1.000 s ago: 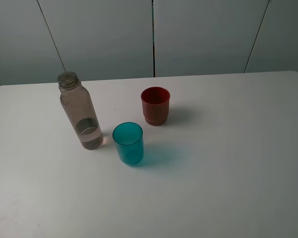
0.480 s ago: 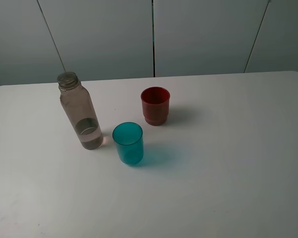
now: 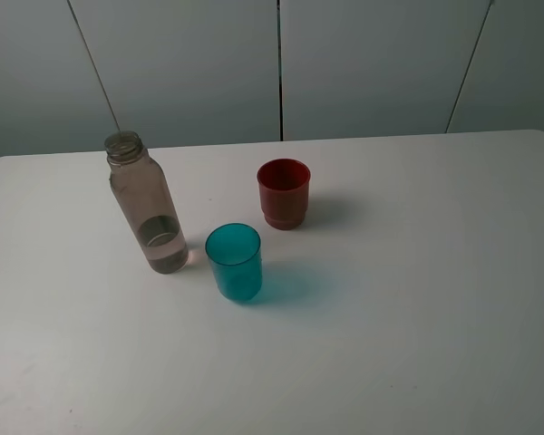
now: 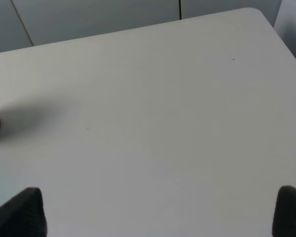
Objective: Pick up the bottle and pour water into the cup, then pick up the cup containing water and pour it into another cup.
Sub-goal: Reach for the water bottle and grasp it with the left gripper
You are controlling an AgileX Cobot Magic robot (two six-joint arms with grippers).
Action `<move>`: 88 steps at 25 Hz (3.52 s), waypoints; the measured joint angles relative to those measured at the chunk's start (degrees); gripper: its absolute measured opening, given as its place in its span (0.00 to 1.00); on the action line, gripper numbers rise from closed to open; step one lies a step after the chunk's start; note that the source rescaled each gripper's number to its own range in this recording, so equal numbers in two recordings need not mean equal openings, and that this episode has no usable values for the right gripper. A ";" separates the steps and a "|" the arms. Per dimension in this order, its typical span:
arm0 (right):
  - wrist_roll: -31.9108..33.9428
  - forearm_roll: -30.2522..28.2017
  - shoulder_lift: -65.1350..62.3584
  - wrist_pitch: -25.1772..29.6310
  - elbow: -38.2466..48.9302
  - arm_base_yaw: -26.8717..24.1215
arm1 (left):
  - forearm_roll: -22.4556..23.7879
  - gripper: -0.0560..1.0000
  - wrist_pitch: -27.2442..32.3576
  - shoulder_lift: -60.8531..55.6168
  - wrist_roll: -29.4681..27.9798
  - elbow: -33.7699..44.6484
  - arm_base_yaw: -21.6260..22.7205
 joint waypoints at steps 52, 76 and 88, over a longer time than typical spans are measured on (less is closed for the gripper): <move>0.00 0.00 0.10 0.00 0.00 0.00 | -20.78 1.00 -44.06 49.91 23.39 1.67 -5.80; 0.00 0.00 0.10 0.00 0.00 0.00 | -8.75 1.00 -87.14 69.62 8.13 14.52 -18.91; 0.00 0.00 0.10 0.00 0.00 0.00 | -3.78 1.00 -95.82 77.31 6.45 15.02 -19.05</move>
